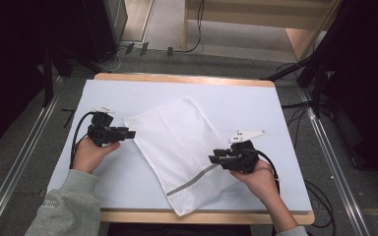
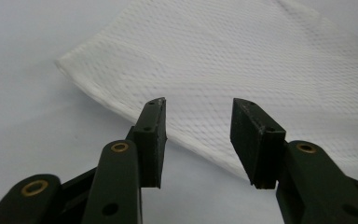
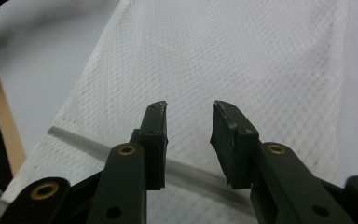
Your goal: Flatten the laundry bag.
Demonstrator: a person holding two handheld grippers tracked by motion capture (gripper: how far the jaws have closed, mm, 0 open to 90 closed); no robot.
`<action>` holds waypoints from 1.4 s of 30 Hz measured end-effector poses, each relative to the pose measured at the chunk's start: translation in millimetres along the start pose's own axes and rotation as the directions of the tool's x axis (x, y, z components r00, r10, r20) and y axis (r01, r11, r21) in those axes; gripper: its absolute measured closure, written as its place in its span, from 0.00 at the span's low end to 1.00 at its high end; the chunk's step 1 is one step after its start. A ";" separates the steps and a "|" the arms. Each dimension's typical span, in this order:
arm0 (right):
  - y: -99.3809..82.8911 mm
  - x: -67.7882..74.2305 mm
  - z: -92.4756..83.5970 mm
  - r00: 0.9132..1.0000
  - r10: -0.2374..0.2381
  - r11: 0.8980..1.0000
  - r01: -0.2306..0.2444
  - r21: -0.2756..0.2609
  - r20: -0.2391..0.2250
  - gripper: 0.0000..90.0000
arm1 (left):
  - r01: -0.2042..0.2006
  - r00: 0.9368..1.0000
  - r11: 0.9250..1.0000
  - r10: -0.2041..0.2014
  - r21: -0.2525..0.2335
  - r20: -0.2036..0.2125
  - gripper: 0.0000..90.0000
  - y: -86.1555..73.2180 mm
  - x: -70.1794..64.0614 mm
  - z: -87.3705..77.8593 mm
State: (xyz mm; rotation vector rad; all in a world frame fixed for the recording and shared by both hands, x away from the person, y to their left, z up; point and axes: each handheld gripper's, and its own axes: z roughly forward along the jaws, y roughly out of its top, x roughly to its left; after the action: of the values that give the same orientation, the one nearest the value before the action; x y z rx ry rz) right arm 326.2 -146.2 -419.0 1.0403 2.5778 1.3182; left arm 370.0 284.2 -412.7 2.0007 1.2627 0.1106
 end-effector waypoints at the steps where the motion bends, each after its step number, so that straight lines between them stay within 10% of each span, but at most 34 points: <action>1: 2.0 -3.5 1.4 1.000 0.004 1.000 -0.004 0.001 0.004 0.73 | 0.007 1.000 1.000 -0.007 -0.002 0.004 0.61 -3.2 -3.2 -0.9; 26: 35.0 -74.0 41.3 0.991 0.068 0.998 -0.068 -0.003 0.114 0.65 | -0.011 0.999 0.999 0.009 0.049 0.040 0.57 -56.6 -68.9 13.0; 42: 31.7 -93.6 61.6 0.984 0.102 0.992 -0.111 0.055 0.148 0.64 | -0.036 0.999 0.998 0.035 0.059 0.010 0.57 -63.6 -83.1 40.1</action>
State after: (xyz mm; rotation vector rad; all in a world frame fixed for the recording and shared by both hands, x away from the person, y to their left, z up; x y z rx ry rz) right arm 436.4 -146.2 -456.4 1.2520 2.5030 1.1419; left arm 298.3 209.8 -456.2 2.0723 1.2380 0.0825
